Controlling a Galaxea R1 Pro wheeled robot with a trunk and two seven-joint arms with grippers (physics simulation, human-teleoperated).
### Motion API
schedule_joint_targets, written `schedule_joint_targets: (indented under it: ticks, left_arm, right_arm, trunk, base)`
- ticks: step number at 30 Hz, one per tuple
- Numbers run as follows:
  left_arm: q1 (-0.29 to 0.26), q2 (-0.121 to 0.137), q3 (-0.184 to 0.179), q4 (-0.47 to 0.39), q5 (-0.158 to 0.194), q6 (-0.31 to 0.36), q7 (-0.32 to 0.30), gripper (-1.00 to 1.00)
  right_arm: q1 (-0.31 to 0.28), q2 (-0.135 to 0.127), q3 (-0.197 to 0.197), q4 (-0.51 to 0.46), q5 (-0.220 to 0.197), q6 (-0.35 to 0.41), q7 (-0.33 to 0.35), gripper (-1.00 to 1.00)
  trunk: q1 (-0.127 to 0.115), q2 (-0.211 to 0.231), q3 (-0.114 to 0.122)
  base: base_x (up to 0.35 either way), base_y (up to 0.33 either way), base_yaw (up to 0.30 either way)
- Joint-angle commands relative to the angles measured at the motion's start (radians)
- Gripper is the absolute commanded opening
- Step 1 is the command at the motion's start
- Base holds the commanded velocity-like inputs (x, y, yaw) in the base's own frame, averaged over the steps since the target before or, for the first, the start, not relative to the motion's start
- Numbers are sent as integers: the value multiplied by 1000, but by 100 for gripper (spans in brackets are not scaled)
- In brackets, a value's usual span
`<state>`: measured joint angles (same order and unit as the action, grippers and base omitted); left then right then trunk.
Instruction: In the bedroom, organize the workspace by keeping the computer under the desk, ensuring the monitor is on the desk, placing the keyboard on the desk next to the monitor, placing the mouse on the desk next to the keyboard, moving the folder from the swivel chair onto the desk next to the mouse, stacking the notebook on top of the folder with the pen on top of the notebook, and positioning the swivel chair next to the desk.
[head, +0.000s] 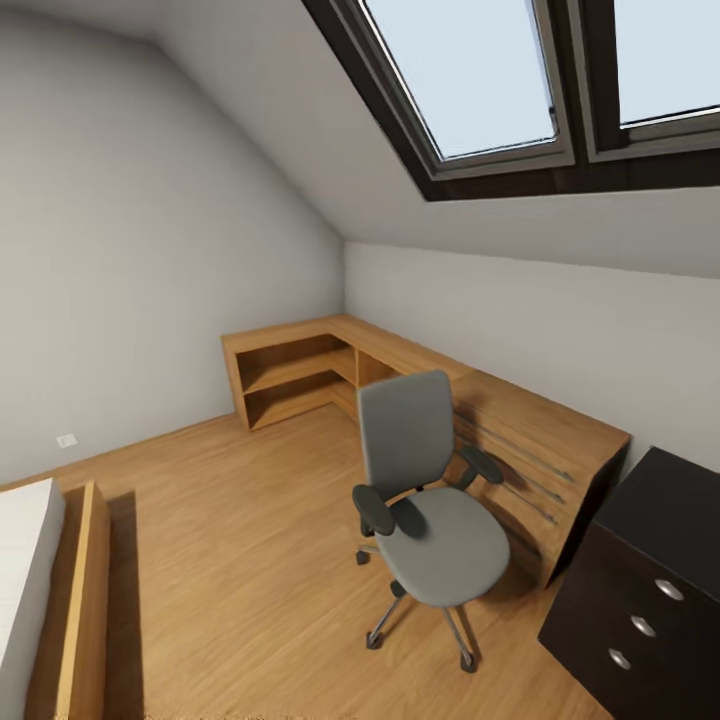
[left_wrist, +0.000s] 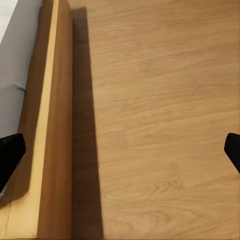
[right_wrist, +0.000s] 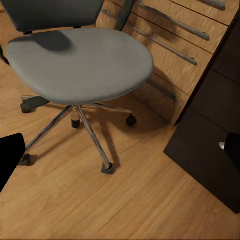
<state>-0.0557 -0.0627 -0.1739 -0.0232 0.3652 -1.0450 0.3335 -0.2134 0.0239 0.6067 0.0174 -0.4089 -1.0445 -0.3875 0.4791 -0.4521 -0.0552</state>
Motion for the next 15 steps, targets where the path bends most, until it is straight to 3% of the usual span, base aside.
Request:
schedule_joint_targets:
  ticks: [1,15]
  left_arm:
    - [-1,0,-9,1,5,-2,5,100]
    - [-1,0,-9,1,5,-2,5,100]
  right_arm:
    - [-1,-2,9,2,-4,-3,-5,100]
    - [-1,-21,8,1,-5,-3,-5,100]
  trunk:
    - [1,-2,-3]
    - [1,-2,-17]
  base:
    - [0,0,230]
    - [0,0,212]
